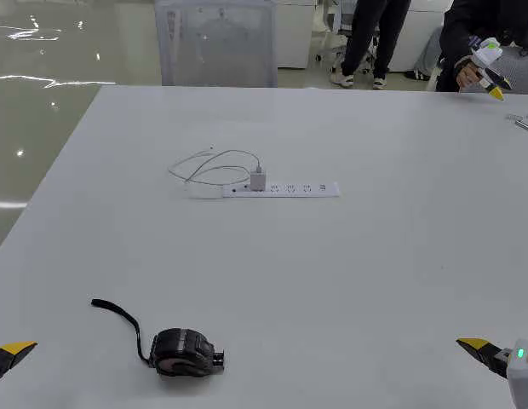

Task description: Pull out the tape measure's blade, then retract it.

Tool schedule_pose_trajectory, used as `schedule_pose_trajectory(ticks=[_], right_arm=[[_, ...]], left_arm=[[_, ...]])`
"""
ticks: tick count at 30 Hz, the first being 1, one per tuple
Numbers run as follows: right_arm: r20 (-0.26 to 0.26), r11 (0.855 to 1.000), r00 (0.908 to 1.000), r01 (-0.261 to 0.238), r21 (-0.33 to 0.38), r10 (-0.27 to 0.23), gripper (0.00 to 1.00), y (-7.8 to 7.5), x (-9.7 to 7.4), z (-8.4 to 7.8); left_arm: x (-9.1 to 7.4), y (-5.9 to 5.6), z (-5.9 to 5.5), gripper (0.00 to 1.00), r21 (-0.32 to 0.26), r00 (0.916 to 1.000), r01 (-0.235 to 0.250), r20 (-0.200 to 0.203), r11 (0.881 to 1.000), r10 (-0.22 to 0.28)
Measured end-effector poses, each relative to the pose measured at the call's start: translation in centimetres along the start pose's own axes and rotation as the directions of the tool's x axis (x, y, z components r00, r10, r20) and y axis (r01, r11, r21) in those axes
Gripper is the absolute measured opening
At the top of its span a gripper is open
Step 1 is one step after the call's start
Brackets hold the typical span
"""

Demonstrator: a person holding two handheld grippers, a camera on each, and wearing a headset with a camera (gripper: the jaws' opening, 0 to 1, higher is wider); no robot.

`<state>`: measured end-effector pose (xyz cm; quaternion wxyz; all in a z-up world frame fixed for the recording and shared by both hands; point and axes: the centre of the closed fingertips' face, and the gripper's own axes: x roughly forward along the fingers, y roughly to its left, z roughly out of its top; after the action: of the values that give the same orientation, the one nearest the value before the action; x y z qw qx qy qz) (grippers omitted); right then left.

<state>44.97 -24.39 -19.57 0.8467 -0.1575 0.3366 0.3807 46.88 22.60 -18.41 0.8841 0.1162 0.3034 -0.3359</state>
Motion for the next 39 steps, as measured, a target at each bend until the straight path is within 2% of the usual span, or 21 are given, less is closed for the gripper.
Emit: schedule_pose_trajectory(ticks=[3,9,20,23,27,30,31,32,33,35,37,38,39], right_arm=[[0.002,1.000,1.0000,-0.008,-0.007,0.008,0.99,0.2,0.2,-0.2],[-0.006,1.000,0.9999,-0.016,-0.005,0.016,0.99,0.2,0.3,-0.3],[-0.002,1.000,0.9998,-0.021,-0.005,0.021,0.99,0.3,0.4,0.0],[-0.013,0.999,0.9992,-0.039,-0.005,0.039,0.99,0.7,0.8,0.3],[-0.019,0.997,0.9974,-0.069,-0.028,0.069,0.99,1.3,1.4,1.1],[-0.027,0.994,0.9952,-0.096,-0.056,0.094,0.99,1.7,2.1,1.9],[-0.027,0.992,0.9941,-0.107,-0.068,0.105,0.99,1.8,2.5,2.4],[-0.026,0.991,0.9934,-0.113,-0.075,0.112,0.99,1.8,2.7,2.6],[-0.027,0.989,0.9924,-0.122,-0.089,0.120,0.99,2.0,3.0,3.2],[-0.024,0.984,0.9900,-0.141,-0.107,0.139,0.99,2.3,3.5,4.0],[-0.019,0.980,0.9876,-0.157,-0.124,0.156,0.99,2.6,4.0,4.9],[-0.019,0.977,0.9863,-0.165,-0.137,0.164,0.99,2.7,4.4,5.4],[-0.020,0.975,0.9853,-0.171,-0.141,0.170,0.99,2.8,4.6,5.7]], left_arm=[[0.3,-0.1,0.4,0.99,0.013,1.0000,0.006,0.004,1.000,-0.006],[0.5,-0.4,0.2,0.99,0.022,0.9997,0.022,-0.012,1.000,-0.021],[0.6,-0.8,0.5,0.99,0.040,0.9992,0.040,-0.011,0.998,-0.040],[1.0,-1.0,0.5,0.99,0.054,0.9981,0.058,-0.026,0.997,-0.057],[1.6,-1.7,0.8,0.99,0.088,0.9933,0.108,-0.050,0.990,-0.104],[2.3,-2.0,1.3,0.98,0.136,0.9863,0.153,-0.084,0.979,-0.142],[2.6,-2.2,1.6,0.96,0.154,0.9816,0.175,-0.104,0.972,-0.160],[2.8,-2.2,2.0,0.94,0.170,0.9805,0.181,-0.108,0.969,-0.165],[3.1,-2.3,2.4,0.93,0.213,0.9760,0.203,-0.121,0.956,-0.181],[3.5,-2.6,3.1,0.94,0.236,0.9693,0.234,-0.132,0.943,-0.207],[4.1,-3.0,3.9,0.97,0.265,0.9604,0.270,-0.144,0.926,-0.238],[4.5,-3.2,4.2,0.97,0.281,0.9531,0.292,-0.166,0.914,-0.253],[4.7,-3.3,4.3,0.97,0.291,0.9497,0.301,-0.177,0.908,-0.259]])
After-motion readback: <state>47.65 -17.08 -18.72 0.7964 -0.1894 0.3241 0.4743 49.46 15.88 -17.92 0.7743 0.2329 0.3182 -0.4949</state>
